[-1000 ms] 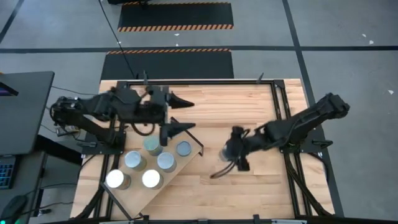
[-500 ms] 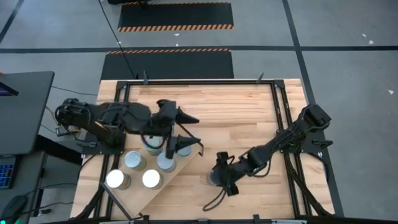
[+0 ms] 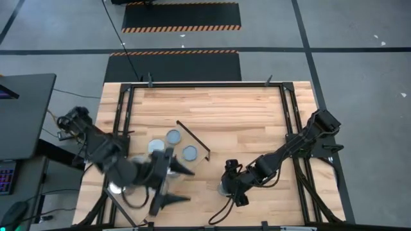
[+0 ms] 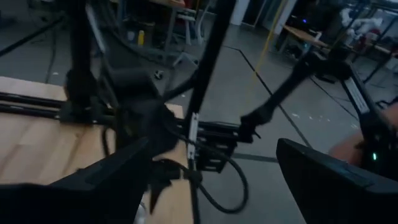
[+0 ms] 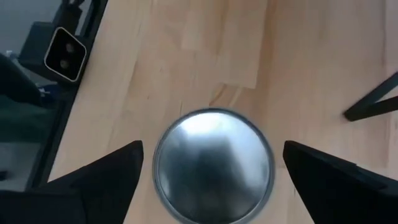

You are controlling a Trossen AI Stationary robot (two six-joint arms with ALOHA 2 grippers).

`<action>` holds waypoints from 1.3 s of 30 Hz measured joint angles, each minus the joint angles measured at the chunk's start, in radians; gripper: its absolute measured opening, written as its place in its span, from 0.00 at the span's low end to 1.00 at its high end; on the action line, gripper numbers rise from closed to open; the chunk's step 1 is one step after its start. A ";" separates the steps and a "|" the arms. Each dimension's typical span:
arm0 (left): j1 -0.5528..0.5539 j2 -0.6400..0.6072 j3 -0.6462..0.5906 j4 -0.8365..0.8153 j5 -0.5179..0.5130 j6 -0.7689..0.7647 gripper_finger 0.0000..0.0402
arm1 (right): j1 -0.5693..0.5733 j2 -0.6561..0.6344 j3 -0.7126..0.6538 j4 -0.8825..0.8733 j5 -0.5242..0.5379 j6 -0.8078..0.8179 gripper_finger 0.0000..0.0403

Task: Pick and place cans onto a shelf
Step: Put the canned tomatoes on the shelf

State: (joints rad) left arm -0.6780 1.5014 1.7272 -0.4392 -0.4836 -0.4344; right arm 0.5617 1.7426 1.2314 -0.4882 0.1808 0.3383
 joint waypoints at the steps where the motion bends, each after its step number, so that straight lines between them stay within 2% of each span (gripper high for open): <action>1: -0.018 0.009 0.000 0.005 -0.016 -0.001 0.87 | 0.000 0.001 0.020 -0.022 0.000 0.003 0.97; 4: -0.053 0.046 0.000 0.027 -0.035 -0.007 0.87 | 0.005 -0.002 0.106 -0.112 0.000 0.045 0.96; 9: -0.063 0.114 0.000 0.088 -0.033 -0.053 0.87 | 0.034 -0.003 0.249 -0.400 0.001 0.127 0.95; 14: -0.095 0.160 0.000 0.186 0.054 -0.011 0.87 | 0.062 0.001 0.244 -0.538 0.008 0.206 0.94; 19: -0.153 0.162 0.000 0.141 0.076 -0.011 0.87 | 0.074 0.007 0.155 -0.473 0.034 0.158 0.93; 26: -0.197 0.161 0.000 0.071 0.009 -0.105 0.87 | 0.066 0.007 0.045 -0.260 0.016 0.029 0.88; 30: -0.209 0.161 0.000 0.074 -0.022 -0.105 0.87 | 0.065 0.007 0.014 -0.141 0.000 -0.024 0.81; 39: -0.176 0.161 0.000 0.069 -0.040 -0.094 0.87 | 0.036 0.008 0.007 0.027 0.008 -0.026 0.64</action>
State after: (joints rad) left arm -0.8541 1.6626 1.7271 -0.3703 -0.5240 -0.5286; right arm 0.5975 1.7504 1.2383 -0.4615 0.1884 0.3122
